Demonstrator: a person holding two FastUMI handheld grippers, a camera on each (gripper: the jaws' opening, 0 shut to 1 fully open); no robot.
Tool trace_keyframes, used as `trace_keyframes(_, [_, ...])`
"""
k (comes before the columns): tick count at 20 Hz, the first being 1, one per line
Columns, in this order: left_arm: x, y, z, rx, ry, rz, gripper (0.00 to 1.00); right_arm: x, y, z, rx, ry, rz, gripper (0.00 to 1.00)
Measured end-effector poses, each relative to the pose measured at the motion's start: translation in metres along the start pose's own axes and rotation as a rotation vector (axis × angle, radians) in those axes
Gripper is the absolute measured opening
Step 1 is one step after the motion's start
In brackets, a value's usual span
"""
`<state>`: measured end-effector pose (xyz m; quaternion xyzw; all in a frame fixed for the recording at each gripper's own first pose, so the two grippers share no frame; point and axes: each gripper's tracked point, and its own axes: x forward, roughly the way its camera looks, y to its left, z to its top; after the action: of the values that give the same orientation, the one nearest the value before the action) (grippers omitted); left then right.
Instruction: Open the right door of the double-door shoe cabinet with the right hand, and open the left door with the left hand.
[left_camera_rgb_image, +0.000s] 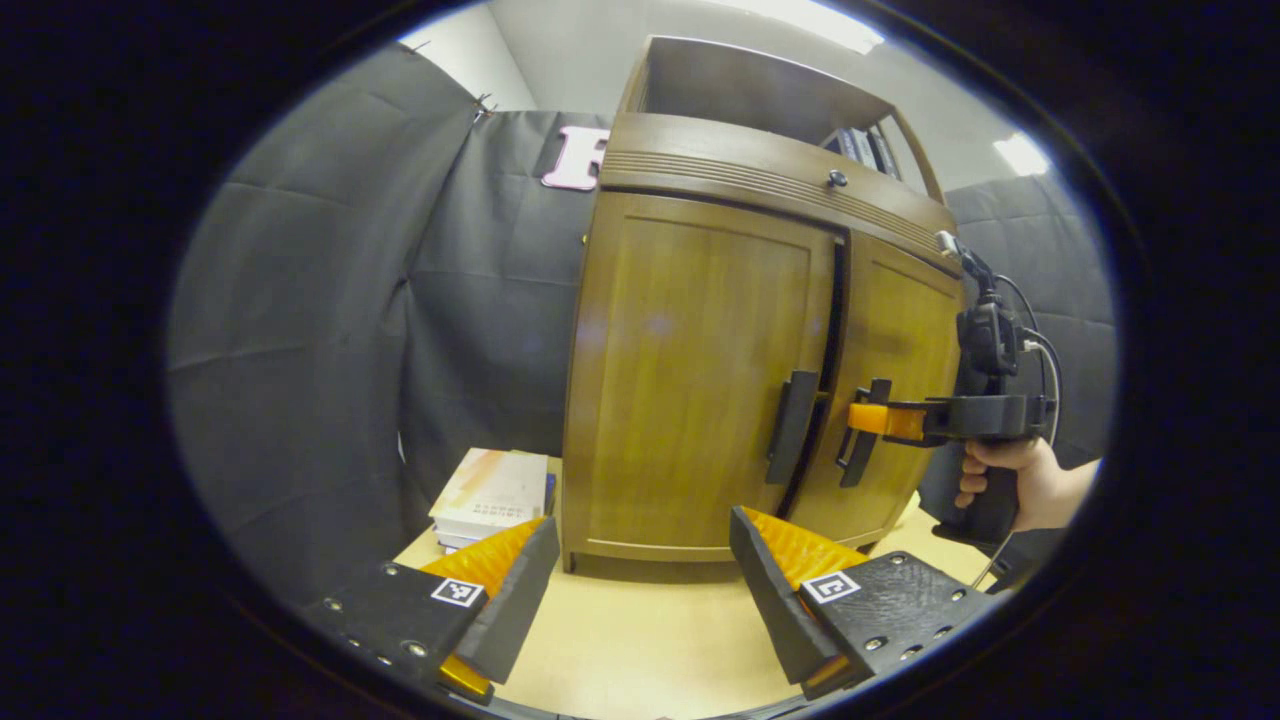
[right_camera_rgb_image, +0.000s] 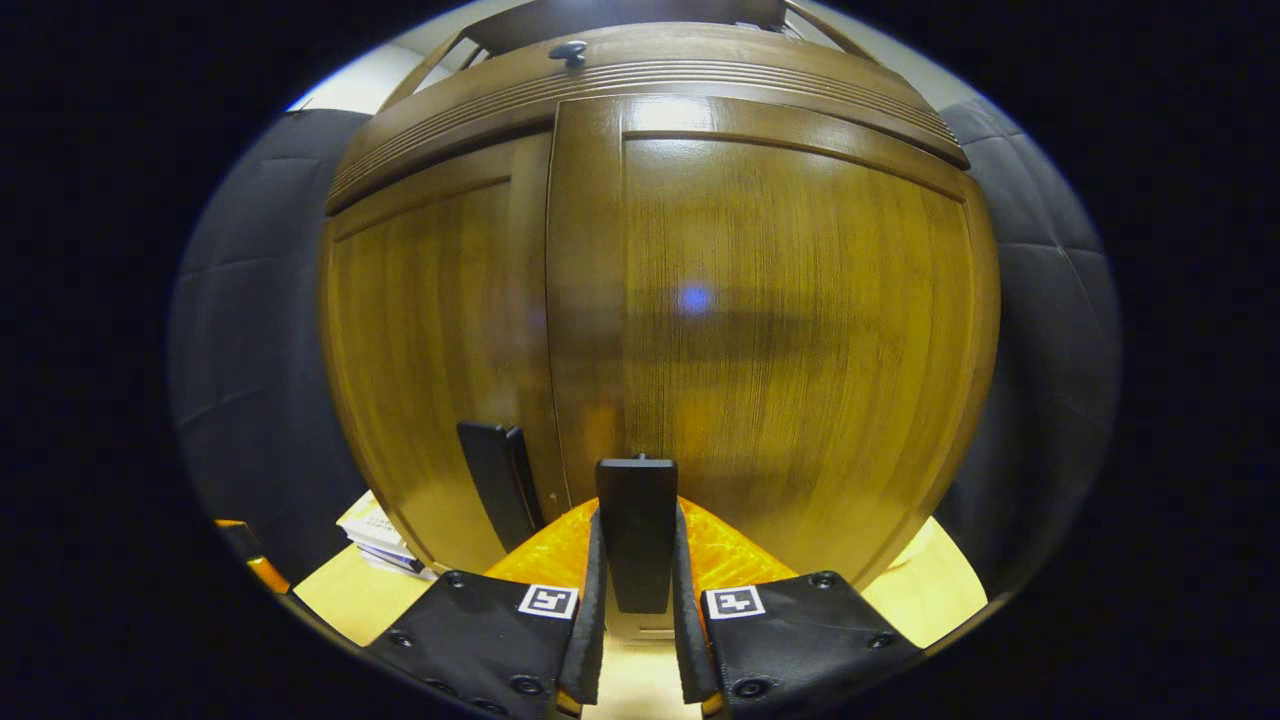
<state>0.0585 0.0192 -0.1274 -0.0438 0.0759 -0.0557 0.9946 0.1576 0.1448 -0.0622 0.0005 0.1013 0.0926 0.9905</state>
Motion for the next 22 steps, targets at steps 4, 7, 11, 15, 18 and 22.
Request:
trace_keyframes(4, [0.003,-0.004,0.005,0.003,-0.021,-0.019,1.00,-0.021,-0.004,-0.008,0.005,0.007,0.035,0.31])
trace_keyframes(7, [0.003,-0.008,0.008,0.002,-0.024,-0.018,1.00,-0.038,-0.007,-0.011,0.010,-0.002,0.061,0.28])
trace_keyframes(11, [-0.002,-0.016,0.021,0.041,-0.047,-0.013,0.99,-0.051,-0.011,-0.015,0.008,-0.016,0.104,0.25])
trace_keyframes(15, [-0.003,-0.033,0.030,0.048,-0.048,-0.005,1.00,-0.071,-0.020,-0.020,0.004,-0.017,0.147,0.26])
trace_keyframes(18, [-0.019,-0.056,0.035,0.049,-0.057,0.003,1.00,-0.089,-0.028,-0.025,0.016,-0.013,0.172,0.24])
trace_keyframes(22, [-0.033,-0.088,0.029,0.059,-0.043,0.032,1.00,-0.111,-0.043,-0.030,0.015,-0.008,0.221,0.24])
